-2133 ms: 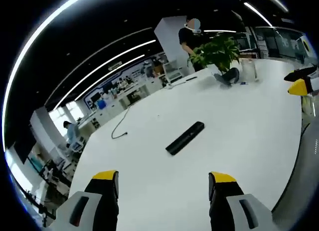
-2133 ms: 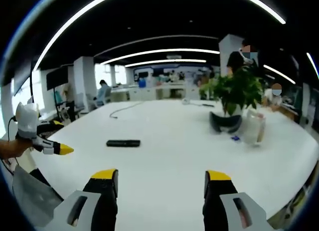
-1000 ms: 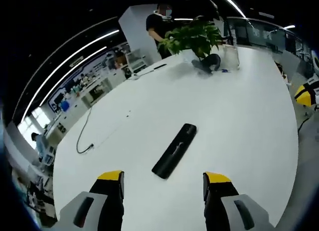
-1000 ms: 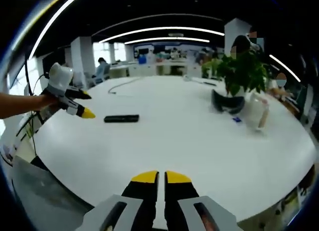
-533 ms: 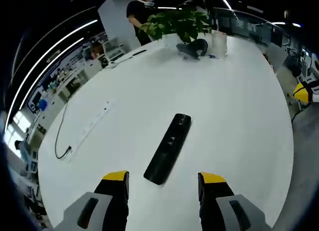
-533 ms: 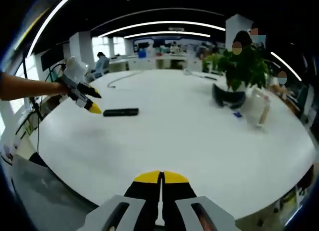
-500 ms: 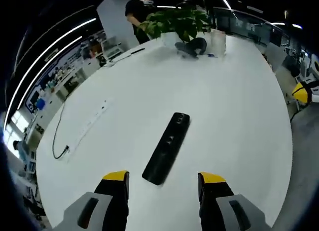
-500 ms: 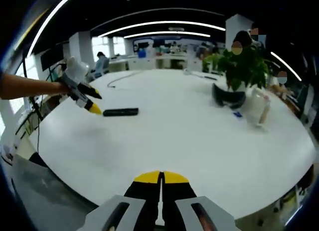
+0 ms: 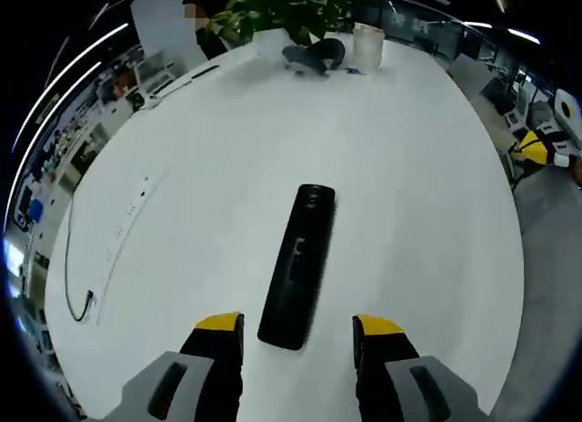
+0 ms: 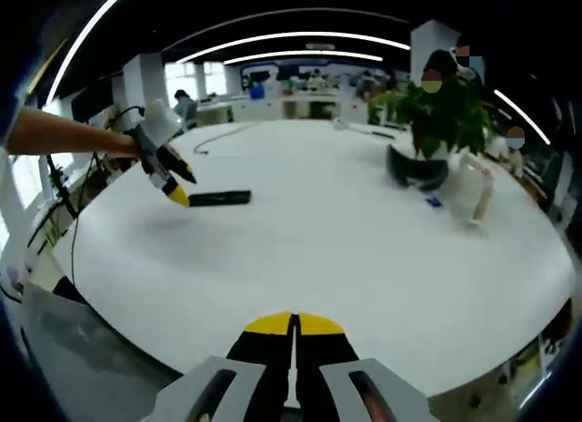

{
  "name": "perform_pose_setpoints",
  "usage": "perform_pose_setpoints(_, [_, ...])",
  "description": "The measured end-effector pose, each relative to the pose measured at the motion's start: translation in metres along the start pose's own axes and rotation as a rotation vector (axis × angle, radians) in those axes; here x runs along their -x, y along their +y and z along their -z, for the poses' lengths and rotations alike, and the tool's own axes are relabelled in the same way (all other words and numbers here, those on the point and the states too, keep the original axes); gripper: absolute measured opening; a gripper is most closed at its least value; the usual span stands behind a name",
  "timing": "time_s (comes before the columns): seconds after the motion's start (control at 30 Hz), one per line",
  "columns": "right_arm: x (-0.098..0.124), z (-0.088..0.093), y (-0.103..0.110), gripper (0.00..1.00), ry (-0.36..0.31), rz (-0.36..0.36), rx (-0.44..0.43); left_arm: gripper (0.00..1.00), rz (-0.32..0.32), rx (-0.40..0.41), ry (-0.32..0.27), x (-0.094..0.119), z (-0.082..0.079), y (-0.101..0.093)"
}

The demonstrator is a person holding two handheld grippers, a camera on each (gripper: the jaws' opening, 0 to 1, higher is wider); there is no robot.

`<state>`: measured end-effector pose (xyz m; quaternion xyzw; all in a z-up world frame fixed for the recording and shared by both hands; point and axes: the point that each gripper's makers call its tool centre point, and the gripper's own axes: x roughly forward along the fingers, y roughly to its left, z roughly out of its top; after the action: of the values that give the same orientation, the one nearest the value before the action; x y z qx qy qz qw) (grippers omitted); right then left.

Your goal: Press the specified remote control buttons in sequence, fully releasing each button before pressing the next.

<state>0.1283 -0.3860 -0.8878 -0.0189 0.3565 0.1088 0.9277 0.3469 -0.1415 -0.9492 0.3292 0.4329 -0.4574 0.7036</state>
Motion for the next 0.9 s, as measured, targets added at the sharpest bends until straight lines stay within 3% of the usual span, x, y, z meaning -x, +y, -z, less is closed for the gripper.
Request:
perform_pose_setpoints(0.13, [-0.001,0.001,0.002,0.0,0.009,-0.004,0.005,0.44,0.06,-0.039,0.052,-0.006,0.002,-0.006])
perform_pose_setpoints(0.37, [-0.001,0.004,0.002,0.0,0.022,-0.005,0.006,0.44,0.044,-0.115,0.133,-0.015,0.012,0.0])
perform_pose_setpoints(0.63, [-0.001,0.006,0.002,0.0,0.028,0.0,0.013,0.44,0.067,-0.1,0.153,-0.02,0.014,0.001])
perform_pose_setpoints(0.73, [-0.001,0.006,0.002,0.0,0.031,-0.001,0.014,0.38,0.128,-0.102,0.158,-0.021,0.015,-0.007])
perform_pose_setpoints(0.9, [0.0,0.005,0.001,0.0,0.027,0.005,0.017,0.38,0.107,-0.095,0.167,-0.021,0.014,0.001])
